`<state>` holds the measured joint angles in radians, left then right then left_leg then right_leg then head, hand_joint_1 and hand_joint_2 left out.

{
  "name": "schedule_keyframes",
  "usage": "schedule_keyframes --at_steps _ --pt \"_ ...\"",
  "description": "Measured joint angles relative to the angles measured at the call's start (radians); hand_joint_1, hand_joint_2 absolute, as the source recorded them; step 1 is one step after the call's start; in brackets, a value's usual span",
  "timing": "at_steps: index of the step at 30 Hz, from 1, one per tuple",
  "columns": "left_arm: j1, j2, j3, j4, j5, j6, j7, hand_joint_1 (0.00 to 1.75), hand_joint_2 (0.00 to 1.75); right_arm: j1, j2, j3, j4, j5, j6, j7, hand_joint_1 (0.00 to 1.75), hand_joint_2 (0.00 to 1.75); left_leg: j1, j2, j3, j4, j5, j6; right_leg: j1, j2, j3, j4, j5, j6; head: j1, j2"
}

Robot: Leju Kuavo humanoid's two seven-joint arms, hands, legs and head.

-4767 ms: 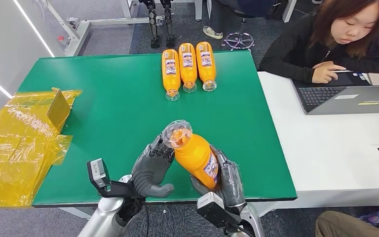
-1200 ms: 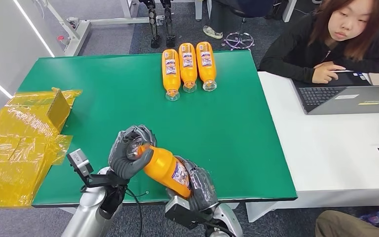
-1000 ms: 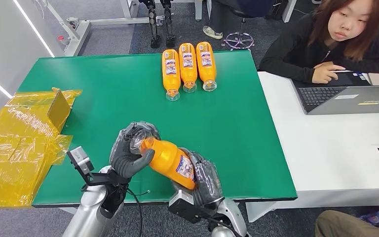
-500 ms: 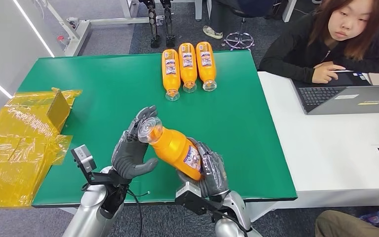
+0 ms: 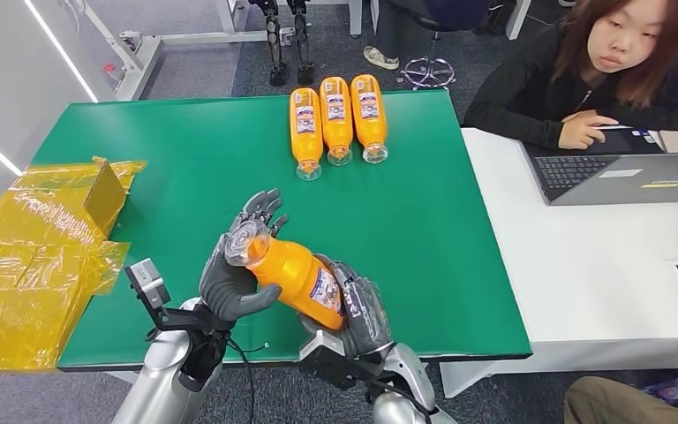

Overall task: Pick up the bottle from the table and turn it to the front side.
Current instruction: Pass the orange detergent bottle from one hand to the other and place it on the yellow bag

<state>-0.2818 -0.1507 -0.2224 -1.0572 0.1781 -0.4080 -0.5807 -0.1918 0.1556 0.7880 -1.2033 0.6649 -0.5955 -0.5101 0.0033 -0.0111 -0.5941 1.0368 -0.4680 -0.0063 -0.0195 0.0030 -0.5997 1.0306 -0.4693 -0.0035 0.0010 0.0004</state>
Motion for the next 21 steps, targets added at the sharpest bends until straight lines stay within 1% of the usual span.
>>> schedule_keyframes --at_steps 6,21 --pt "0.000 0.000 0.000 0.000 0.000 0.000 0.000 0.00 1.75 -0.005 0.015 0.013 0.022 -0.005 0.000 -0.002 1.75 1.75 0.000 0.000 0.000 0.000 0.000 0.000 0.000 0.000 0.000 0.000 0.000 0.000 0.000 0.000" --pt "0.000 0.000 0.000 0.000 0.000 0.000 0.000 0.00 1.75 -0.011 0.022 0.015 0.044 -0.005 0.000 -0.002 1.75 1.75 0.000 0.000 0.000 0.000 0.000 0.000 0.000 0.000 0.000 0.000 0.000 0.000 0.000 0.000"
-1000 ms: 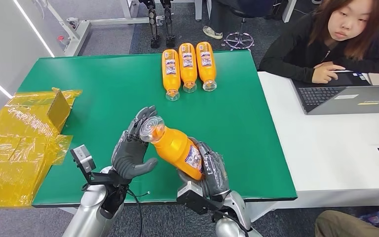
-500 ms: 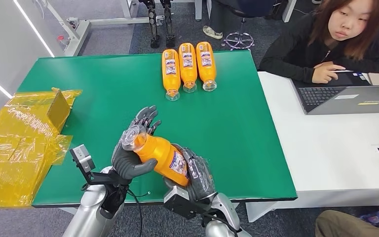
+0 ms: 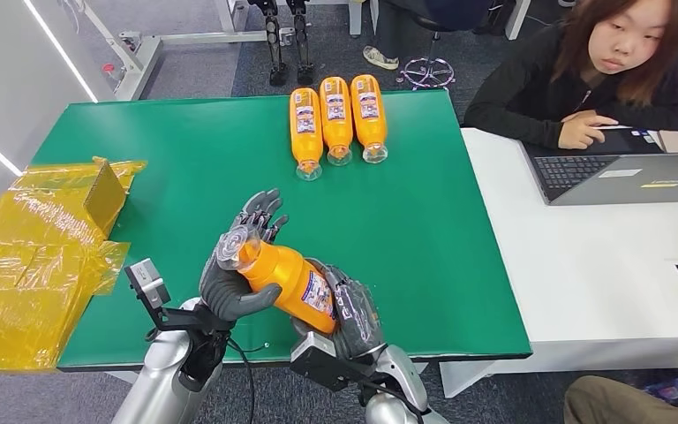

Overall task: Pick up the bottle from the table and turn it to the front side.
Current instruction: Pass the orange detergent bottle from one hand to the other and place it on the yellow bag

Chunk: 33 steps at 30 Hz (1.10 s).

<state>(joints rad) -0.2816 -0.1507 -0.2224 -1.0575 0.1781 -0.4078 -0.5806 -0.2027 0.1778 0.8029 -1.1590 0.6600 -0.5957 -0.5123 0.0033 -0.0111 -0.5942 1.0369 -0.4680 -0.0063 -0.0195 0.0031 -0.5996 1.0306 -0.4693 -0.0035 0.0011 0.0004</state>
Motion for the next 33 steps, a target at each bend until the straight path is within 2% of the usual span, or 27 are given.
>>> schedule_keyframes --at_steps 6,10,33 --pt "0.001 0.000 0.000 -0.004 0.000 0.005 0.004 0.00 1.75 -0.001 0.001 0.004 0.001 0.000 0.005 0.000 1.75 1.75 0.000 0.000 0.000 0.000 0.000 0.000 0.000 0.000 0.000 0.000 0.000 0.000 0.000 0.000" --pt "0.004 0.000 0.000 -0.011 0.000 0.011 0.004 1.75 1.75 -0.001 0.004 0.006 0.001 0.000 0.014 0.000 1.75 1.75 0.000 0.000 0.000 0.000 0.000 0.000 0.000 0.000 0.000 0.000 0.000 0.000 0.000 0.000" --pt "0.013 -0.007 0.000 -0.035 -0.005 0.013 0.013 1.75 1.75 -0.017 0.010 0.006 0.000 0.012 0.018 0.016 1.75 1.75 0.000 0.000 0.000 0.000 0.000 0.000 0.000 0.000 0.000 0.000 0.000 0.000 0.000 0.000"
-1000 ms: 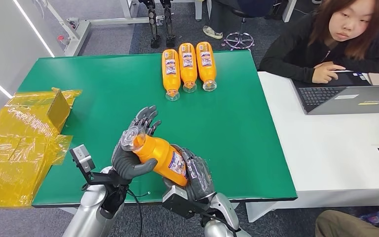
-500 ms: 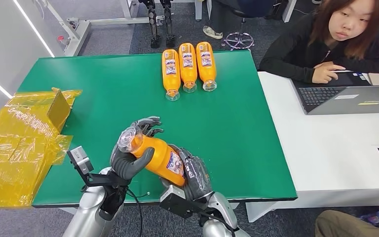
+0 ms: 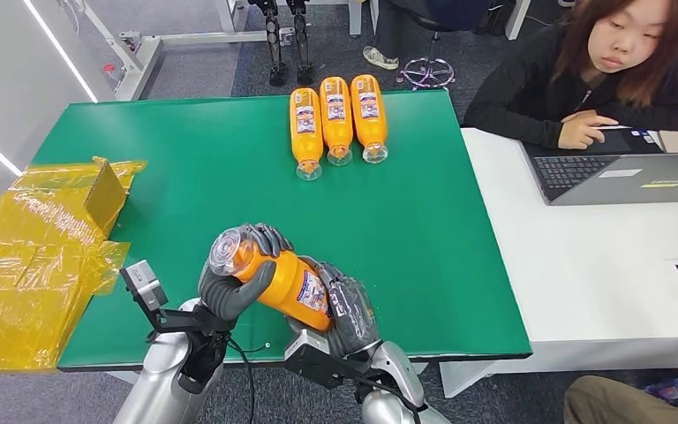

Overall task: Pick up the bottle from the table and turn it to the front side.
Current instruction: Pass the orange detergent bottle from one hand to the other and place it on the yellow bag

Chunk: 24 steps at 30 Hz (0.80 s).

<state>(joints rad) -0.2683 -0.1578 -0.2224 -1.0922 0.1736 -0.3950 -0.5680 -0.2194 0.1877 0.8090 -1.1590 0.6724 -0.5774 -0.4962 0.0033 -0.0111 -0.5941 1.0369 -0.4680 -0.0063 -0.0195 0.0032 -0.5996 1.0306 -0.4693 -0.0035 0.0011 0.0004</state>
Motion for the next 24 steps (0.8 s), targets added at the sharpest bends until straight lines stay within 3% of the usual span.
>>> schedule_keyframes --at_steps 24 --pt "0.000 -0.001 0.000 -0.002 0.000 0.000 0.000 1.75 1.75 0.000 0.000 0.000 -0.001 0.002 0.000 0.001 1.75 1.75 0.000 0.000 0.000 0.000 0.000 0.000 0.000 0.000 0.000 0.000 0.000 0.000 0.000 0.000"
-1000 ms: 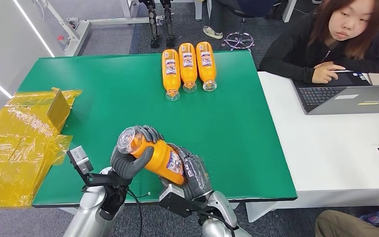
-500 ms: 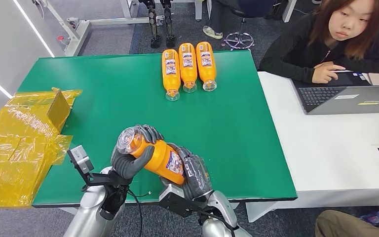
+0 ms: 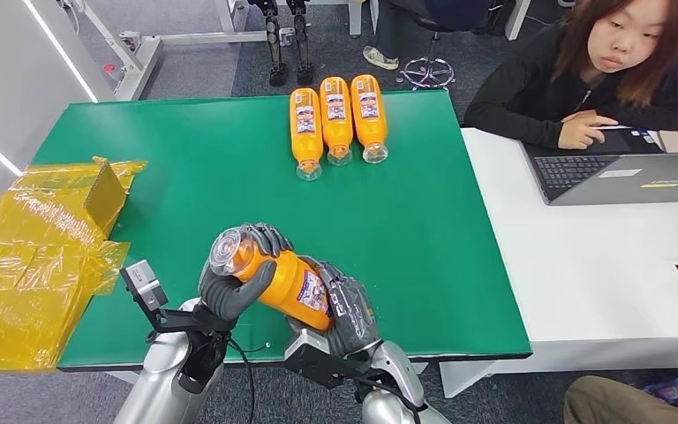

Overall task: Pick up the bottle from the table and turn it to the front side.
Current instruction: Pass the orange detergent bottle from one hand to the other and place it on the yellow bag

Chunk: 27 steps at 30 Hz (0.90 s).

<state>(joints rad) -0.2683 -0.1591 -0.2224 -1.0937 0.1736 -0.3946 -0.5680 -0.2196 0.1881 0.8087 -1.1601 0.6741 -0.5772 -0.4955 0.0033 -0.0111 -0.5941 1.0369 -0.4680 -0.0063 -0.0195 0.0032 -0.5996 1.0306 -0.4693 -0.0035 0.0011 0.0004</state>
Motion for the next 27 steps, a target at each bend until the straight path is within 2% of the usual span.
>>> schedule_keyframes --at_steps 21,25,27 --pt "0.000 0.000 0.000 0.000 0.000 0.000 0.000 1.75 1.75 0.000 0.000 0.000 0.000 0.000 0.000 0.000 1.75 1.75 0.000 0.000 0.000 0.000 0.000 0.000 0.000 0.000 0.000 0.000 0.000 0.000 0.000 0.000" --pt "0.000 0.000 0.000 0.000 -0.001 0.001 0.000 1.75 1.75 0.000 0.000 -0.001 -0.001 -0.009 -0.007 -0.009 0.00 1.75 0.000 0.000 0.000 0.000 0.000 0.000 0.000 0.000 0.000 0.000 0.000 0.000 0.000 0.000" --pt "-0.001 0.000 0.000 0.000 -0.002 0.005 0.000 1.75 1.75 0.005 0.005 -0.007 -0.003 -0.042 -0.043 -0.042 0.00 1.75 0.000 0.000 0.000 0.000 0.000 0.000 0.000 0.000 0.000 0.000 0.000 0.000 0.000 0.000"
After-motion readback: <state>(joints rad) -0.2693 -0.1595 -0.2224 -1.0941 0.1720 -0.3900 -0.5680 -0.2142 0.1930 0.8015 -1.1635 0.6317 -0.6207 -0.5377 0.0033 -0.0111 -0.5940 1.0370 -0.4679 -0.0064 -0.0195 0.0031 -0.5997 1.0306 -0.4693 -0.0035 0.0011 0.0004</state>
